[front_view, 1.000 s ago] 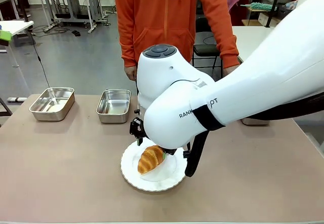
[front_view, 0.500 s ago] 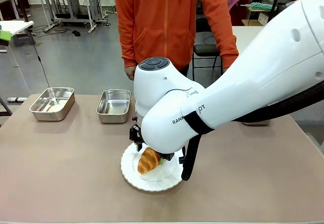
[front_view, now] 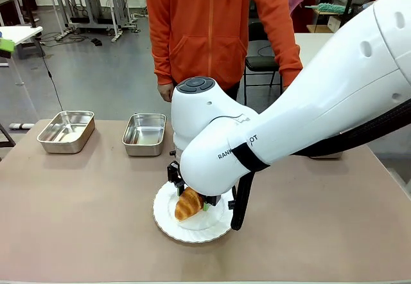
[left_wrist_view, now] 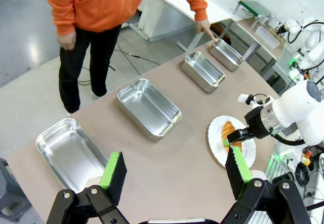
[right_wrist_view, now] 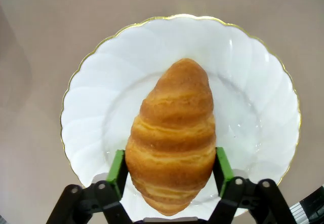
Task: Place the bread in the container.
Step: Place the Butter Roll into the Airtight Container indicated by the human.
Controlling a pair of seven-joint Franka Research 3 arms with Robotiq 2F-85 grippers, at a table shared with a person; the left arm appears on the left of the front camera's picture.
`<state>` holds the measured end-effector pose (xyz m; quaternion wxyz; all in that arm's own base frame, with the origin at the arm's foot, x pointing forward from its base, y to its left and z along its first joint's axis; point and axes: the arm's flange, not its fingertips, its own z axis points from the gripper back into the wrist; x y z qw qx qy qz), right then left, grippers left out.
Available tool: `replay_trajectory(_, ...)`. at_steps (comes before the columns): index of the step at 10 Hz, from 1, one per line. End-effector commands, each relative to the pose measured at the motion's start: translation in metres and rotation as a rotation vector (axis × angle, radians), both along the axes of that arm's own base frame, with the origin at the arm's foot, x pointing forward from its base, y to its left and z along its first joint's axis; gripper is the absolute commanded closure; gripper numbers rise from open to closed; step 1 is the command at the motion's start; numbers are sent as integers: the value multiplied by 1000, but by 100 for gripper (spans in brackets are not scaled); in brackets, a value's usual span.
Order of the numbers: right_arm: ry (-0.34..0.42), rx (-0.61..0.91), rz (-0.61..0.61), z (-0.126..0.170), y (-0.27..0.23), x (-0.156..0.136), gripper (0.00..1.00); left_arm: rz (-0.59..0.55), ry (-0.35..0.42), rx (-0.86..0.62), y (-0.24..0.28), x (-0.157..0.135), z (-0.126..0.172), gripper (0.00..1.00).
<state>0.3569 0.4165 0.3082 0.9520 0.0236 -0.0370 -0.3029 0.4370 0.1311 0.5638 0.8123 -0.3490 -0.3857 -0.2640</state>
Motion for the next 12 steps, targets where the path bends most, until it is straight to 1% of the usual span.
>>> replay_trajectory(1, -21, -17, -40, -3, 8, 3, 38, 3, -12, -11, 0, -1, 1, 0)
replay_trajectory(2, -20, -13, -40, -4, 7, 3, 23, 3, -12, -11, 0, -1, 1, 0)
replay_trajectory(3, -16, -15, -38, -3, 7, 3, 57, 3, -12, -11, 0, -1, 1, 0)
replay_trajectory(4, -30, -8, -28, -4, 6, 5, 42, 3, -12, -11, 0, -1, 1, 0)
replay_trajectory(5, 72, 6, 32, -4, 10, 2, 42, 3, -12, -11, 0, -1, 1, 0)
replay_trajectory(6, -1, 1, -2, 0, 0, 1, 42, 3, -12, -11, 0, -1, 1, 0)
replay_trajectory(9, 9, 6, 3, 2, 1, 2, 42, 3, -12, -11, 0, -1, 1, 0)
replay_trajectory(10, -20, 33, 1, 34, -11, 13, 42, 3, -12, -11, 0, -1, 1, 0)
replay_trajectory(12, -35, 86, -6, 104, -40, 36, 42, 3, -12, -11, 0, -1, 1, 0)
